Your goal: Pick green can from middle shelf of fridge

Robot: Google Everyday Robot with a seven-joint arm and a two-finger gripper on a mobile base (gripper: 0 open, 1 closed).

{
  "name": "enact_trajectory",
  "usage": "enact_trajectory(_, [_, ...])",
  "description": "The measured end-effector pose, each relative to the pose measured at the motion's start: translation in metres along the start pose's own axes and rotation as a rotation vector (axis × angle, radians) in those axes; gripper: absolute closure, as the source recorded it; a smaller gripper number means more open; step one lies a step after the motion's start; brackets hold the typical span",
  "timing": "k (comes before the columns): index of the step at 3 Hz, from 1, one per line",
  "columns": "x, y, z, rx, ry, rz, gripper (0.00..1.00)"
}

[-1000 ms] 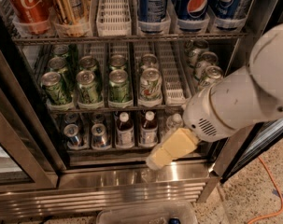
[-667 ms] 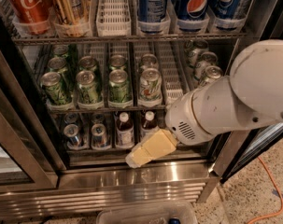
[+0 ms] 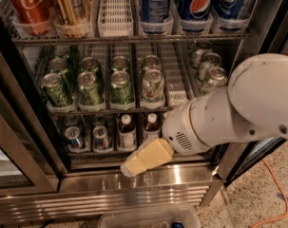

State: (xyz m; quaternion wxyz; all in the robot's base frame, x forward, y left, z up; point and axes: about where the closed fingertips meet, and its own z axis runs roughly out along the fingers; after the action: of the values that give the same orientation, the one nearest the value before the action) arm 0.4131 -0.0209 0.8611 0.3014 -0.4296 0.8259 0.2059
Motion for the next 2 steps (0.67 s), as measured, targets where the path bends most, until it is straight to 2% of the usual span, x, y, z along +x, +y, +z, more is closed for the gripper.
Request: enact_trajectory(2, [-0.006,0.041,0.062,-0.019,-0.145,0.13,0.0])
